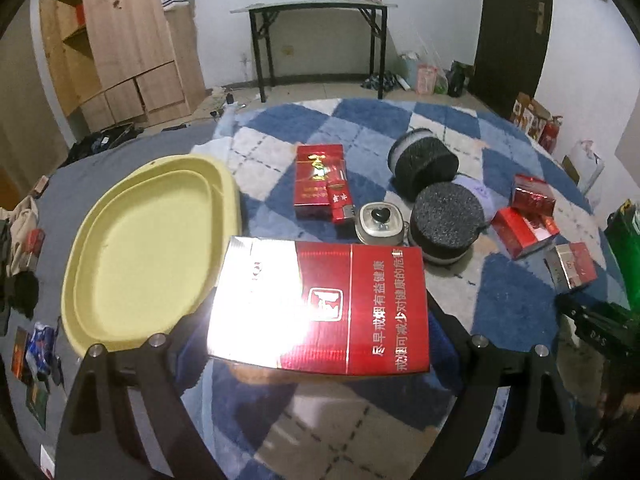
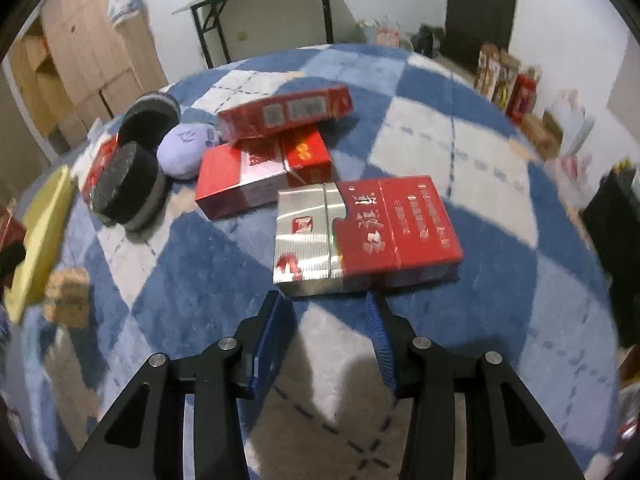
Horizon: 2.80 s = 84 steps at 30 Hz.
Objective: Organize rigid objects
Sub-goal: 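Grasp a red-silver cigarette pack with the left tool while the right tool grasps another red-silver pack, then lift both held red-silver packs and carry them toward the yellow tray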
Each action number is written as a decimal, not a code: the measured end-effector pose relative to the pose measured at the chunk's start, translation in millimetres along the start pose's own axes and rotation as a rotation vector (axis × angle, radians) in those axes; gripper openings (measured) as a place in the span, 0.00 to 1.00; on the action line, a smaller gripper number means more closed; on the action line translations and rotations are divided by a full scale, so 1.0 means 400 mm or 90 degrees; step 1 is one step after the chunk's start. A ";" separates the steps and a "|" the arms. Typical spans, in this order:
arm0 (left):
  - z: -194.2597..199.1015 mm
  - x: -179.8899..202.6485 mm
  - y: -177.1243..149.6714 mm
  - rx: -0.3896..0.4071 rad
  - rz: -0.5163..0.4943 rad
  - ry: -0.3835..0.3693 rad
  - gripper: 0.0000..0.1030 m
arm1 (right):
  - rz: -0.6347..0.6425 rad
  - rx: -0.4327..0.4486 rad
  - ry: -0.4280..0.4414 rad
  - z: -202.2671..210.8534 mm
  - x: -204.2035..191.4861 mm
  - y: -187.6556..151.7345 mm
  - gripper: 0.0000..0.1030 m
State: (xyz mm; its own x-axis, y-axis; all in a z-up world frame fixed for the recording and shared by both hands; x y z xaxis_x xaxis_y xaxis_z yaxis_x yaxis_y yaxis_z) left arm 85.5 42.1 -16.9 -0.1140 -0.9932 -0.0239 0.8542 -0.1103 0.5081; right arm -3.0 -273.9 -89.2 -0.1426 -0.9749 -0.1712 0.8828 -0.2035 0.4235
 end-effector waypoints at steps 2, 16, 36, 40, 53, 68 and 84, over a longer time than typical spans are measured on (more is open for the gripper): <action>0.011 0.002 -0.004 0.001 0.000 0.002 0.88 | 0.000 0.006 0.014 0.007 0.009 0.004 0.35; 0.016 -0.008 -0.003 0.005 0.036 -0.021 0.88 | -0.012 0.060 -0.010 0.027 0.009 0.010 0.99; -0.039 -0.020 0.012 -0.019 0.065 -0.036 0.88 | 0.003 0.100 -0.024 -0.095 0.037 0.106 0.99; -0.053 -0.010 0.015 -0.024 0.058 -0.031 0.88 | -0.009 0.109 -0.006 -0.088 0.058 0.102 0.81; -0.060 0.002 0.017 -0.029 0.057 -0.033 0.88 | -0.083 0.098 -0.004 -0.042 0.069 0.094 1.00; -0.084 -0.031 0.017 -0.045 0.097 -0.030 0.88 | -0.141 0.114 -0.088 -0.113 0.058 0.168 0.92; -0.028 -0.082 0.056 -0.009 0.124 -0.012 0.88 | -0.084 0.184 -0.065 0.036 0.062 0.091 0.59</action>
State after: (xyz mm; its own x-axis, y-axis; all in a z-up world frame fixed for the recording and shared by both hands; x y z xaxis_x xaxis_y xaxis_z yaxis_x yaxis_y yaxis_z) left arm 114.0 71.8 -14.4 0.0448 -0.9949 0.0907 0.8677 0.0837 0.4900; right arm 19.2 -306.6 -65.3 -0.3052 -0.9392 -0.1573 0.6916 -0.3321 0.6414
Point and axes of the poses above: each gripper's, at about its wrist camera, not at the fingertips, and z roughly against the way its jaws point, x to its right, y to its top, the point moved 1 cm from there along -z, roughly the way its jaws point, and after that the axes turned 10 degrees about -x, right-handed, at the moved point
